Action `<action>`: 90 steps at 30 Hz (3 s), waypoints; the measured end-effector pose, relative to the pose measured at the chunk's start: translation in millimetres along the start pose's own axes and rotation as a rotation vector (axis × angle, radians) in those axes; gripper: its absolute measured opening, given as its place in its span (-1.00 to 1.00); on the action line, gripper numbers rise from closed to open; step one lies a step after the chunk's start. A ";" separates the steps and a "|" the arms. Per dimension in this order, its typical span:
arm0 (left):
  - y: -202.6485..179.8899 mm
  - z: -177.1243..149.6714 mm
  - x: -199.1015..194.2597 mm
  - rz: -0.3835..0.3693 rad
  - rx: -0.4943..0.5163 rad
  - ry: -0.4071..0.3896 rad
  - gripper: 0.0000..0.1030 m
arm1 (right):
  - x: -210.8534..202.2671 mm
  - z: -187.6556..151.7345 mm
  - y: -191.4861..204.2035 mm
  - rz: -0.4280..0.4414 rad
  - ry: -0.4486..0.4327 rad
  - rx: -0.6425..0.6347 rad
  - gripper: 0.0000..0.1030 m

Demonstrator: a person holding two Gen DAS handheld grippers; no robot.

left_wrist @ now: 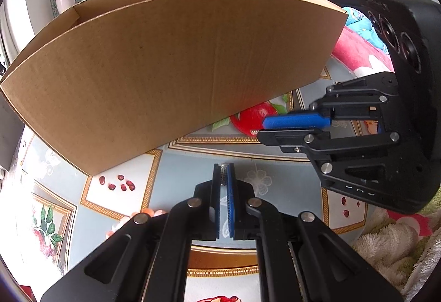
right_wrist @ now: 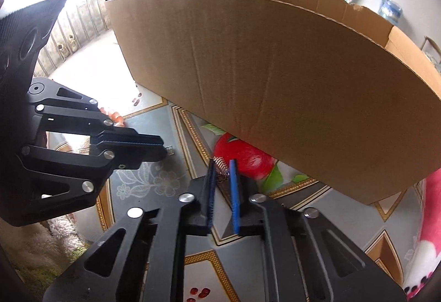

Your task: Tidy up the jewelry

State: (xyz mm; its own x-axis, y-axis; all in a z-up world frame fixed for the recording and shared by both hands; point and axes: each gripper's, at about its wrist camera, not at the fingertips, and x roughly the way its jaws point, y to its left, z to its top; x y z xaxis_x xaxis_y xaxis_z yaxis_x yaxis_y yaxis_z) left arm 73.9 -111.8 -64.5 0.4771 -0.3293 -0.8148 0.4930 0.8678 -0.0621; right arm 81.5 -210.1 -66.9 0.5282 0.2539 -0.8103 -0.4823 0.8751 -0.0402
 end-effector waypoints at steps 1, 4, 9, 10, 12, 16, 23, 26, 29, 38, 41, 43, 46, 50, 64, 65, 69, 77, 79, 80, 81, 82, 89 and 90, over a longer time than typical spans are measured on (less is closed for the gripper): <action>0.0 -0.3 0.1 -0.001 -0.001 -0.001 -0.93 | -0.4 -0.3 2.6 0.002 0.001 -0.007 -0.93; 1.4 -0.9 0.4 -0.006 -0.007 -0.008 -0.97 | -1.6 -1.9 4.5 -0.002 -0.005 -0.001 -0.94; 3.2 -1.0 -2.5 -0.018 -0.005 -0.020 -1.00 | -7.2 -5.9 5.3 0.006 -0.016 0.031 -0.94; 3.1 -0.9 -3.6 -0.019 -0.003 -0.023 -1.00 | -9.6 -6.4 4.7 0.006 -0.020 0.038 -0.94; 2.2 -0.9 -6.9 -0.023 0.002 -0.035 -1.00 | -13.4 -6.8 1.1 0.005 -0.029 0.051 -0.94; 1.4 -2.8 -14.8 -0.028 0.004 -0.056 -1.00 | -28.3 -8.0 -3.4 0.002 -0.060 0.085 -0.94; 5.6 -5.1 -24.9 -0.031 -0.011 -0.048 -0.99 | -53.0 -11.0 -10.8 -0.001 -0.111 0.120 -0.94; 9.2 -3.5 -20.5 -0.053 -0.028 -0.006 -0.78 | -47.0 -13.1 -7.8 0.013 -0.103 0.136 -0.94; 11.2 -2.0 -16.2 -0.061 -0.032 0.002 -0.63 | -45.7 -15.4 -8.6 0.020 -0.103 0.154 -0.94; -2.7 10.1 -2.1 0.009 0.093 0.059 -0.66 | -43.8 -18.6 -13.6 0.033 -0.123 0.227 -0.94; -10.2 11.9 2.5 0.034 0.128 0.068 -0.77 | -44.4 -19.7 -15.0 0.038 -0.133 0.244 -0.94; -13.3 14.9 4.4 0.033 0.141 0.080 -0.88 | -45.5 -21.0 -15.9 0.040 -0.146 0.253 -0.94; -18.5 17.7 7.0 0.047 0.165 0.088 -0.92 | -50.1 -25.0 -19.3 0.045 -0.169 0.271 -0.94; -22.0 18.6 8.3 0.049 0.171 0.088 -0.92 | -55.1 -28.0 -24.6 0.055 -0.190 0.293 -0.94; -19.2 17.4 -44.7 0.021 0.128 -0.034 -0.92 | -82.8 -26.0 -24.1 0.059 -0.260 0.292 -0.94; -16.0 19.2 -56.0 0.010 0.119 -0.058 -0.92 | -90.0 -24.4 -24.2 0.061 -0.277 0.290 -0.94; -14.1 37.5 -101.7 -0.032 0.103 -0.198 -0.92 | -121.2 -13.7 -27.6 0.084 -0.366 0.280 -0.94; -3.2 90.7 -109.5 -0.044 0.062 -0.326 -0.92 | -139.3 26.2 -62.9 0.086 -0.477 0.282 -0.94; 7.3 106.2 -95.0 -0.084 0.021 -0.299 -0.92 | -127.7 36.6 -74.0 0.081 -0.445 0.298 -0.94; 11.9 115.4 -83.1 -0.097 -0.002 -0.275 -0.92 | -120.3 42.6 -80.9 0.087 -0.425 0.307 -0.94; 15.9 122.7 -74.0 -0.103 -0.015 -0.254 -0.92 | -115.1 47.4 -87.1 0.096 -0.408 0.313 -0.94; 17.7 130.2 -67.0 -0.106 -0.025 -0.239 -0.92 | -109.3 51.8 -93.7 0.103 -0.390 0.321 -0.94; 30.5 180.8 -8.2 -0.168 -0.096 -0.129 -0.91 | -77.2 78.6 -128.7 0.101 -0.289 0.341 -0.77; 31.5 184.1 -3.3 -0.183 -0.107 -0.120 -0.91 | -74.6 80.0 -133.7 0.097 -0.281 0.347 -0.70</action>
State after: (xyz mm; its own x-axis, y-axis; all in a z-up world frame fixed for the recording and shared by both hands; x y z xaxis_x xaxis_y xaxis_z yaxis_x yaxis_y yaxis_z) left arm 221.8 -151.8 42.3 0.4735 -0.5207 -0.7104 0.5018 0.8223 -0.2682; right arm 162.4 -313.1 45.7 0.6844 0.4017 -0.6085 -0.3019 0.9158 0.2650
